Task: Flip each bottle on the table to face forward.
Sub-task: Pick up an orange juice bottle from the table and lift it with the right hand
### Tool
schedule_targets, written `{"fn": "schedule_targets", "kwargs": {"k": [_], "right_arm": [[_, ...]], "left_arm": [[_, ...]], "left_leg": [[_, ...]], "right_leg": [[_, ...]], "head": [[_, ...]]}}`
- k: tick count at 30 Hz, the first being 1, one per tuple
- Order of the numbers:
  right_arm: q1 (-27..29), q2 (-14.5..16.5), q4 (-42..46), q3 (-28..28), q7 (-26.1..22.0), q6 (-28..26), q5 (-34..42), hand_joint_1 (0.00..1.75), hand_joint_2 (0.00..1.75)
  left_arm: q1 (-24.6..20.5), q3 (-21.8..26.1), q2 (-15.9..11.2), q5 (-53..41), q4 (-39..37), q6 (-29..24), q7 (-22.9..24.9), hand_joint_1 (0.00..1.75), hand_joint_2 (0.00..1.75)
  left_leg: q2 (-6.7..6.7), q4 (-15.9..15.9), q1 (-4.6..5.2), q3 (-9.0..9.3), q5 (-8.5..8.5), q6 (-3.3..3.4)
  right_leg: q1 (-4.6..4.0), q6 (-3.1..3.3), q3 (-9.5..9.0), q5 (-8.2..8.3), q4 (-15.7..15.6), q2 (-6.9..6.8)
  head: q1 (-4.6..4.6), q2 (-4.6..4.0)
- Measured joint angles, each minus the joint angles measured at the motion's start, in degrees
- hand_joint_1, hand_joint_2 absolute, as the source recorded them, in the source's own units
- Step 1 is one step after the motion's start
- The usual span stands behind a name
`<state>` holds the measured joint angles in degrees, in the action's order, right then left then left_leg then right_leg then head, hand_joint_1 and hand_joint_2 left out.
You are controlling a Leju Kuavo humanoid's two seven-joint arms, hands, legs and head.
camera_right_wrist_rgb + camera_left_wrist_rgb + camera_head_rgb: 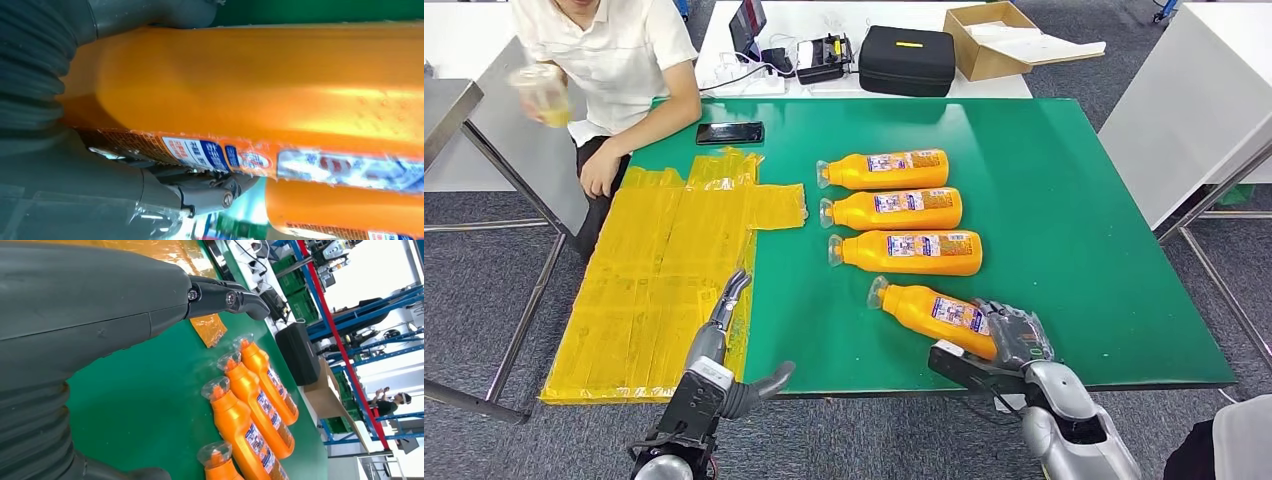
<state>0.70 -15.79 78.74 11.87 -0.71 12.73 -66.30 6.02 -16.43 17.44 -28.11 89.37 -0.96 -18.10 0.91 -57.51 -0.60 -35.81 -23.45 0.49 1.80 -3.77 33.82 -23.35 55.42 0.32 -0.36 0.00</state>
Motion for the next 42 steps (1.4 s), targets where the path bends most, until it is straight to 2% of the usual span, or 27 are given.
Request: {"fn": "schedule_targets", "kwargs": {"k": [6, 12, 25, 35, 38, 42], "right_arm": [[2.71, -2.63, 1.51, -1.77, -4.86, -0.73, 14.11, 1.75, 1.75], [5.74, -2.87, 4.76, -2.18, -9.42, -2.75, 26.39, 1.75, 1.75], [7.32, -1.69, 7.04, -1.58, -10.65, -3.42, 30.20, 1.75, 1.75], [5.95, 3.23, 8.23, -1.51, -16.05, -2.74, 38.09, 1.75, 1.75], [2.85, 5.09, 7.18, -0.72, -21.61, 0.49, 41.45, 1.75, 1.75], [-3.19, 8.68, 4.04, 2.55, -24.30, 1.65, 42.97, 1.75, 1.75]], "left_arm": [[-0.08, -0.32, -0.13, 0.61, -0.04, 0.36, -0.47, 0.00, 1.75], [-0.12, -0.47, -0.15, 4.03, -0.15, 1.35, 0.10, 0.00, 1.75], [-0.14, -0.47, -0.15, 6.29, -0.23, 2.06, 0.87, 0.00, 1.75], [-0.18, 0.15, -0.15, 18.57, -0.99, 5.17, 4.56, 0.00, 1.75], [-0.63, -0.31, -0.34, 28.69, -3.99, 10.89, 7.13, 0.00, 1.75], [-2.25, -2.70, -1.08, 34.10, -10.18, 11.89, 4.33, 0.00, 1.75]], "left_leg": [[0.00, -0.01, 0.00, 0.14, -0.11, 0.08], [-0.02, 0.00, 0.00, 0.13, -0.15, 0.03], [-0.03, 0.00, 0.03, 0.07, -0.16, 0.02], [-0.02, 0.02, 0.00, -0.06, -0.13, 0.02], [-0.10, 0.03, 0.02, -0.15, -0.12, 0.04], [-0.31, 0.01, 0.02, -0.13, -0.04, 0.08]], "right_leg": [[0.00, -0.13, -0.28, -0.11, -0.03, 0.01], [-0.02, -0.12, -0.28, -0.11, -0.03, 0.02], [0.03, -0.12, -0.24, -0.11, -0.02, 0.03], [0.01, -0.12, -0.17, -0.11, 0.00, 0.02], [0.02, -0.12, -0.08, -0.07, 0.01, 0.07], [0.02, -0.09, 0.01, -0.02, 0.01, 0.19]], "head": [[0.01, 0.00], [0.00, 0.00], [0.01, 0.00], [0.01, 0.00], [0.03, 0.00], [0.00, 0.00]]}}
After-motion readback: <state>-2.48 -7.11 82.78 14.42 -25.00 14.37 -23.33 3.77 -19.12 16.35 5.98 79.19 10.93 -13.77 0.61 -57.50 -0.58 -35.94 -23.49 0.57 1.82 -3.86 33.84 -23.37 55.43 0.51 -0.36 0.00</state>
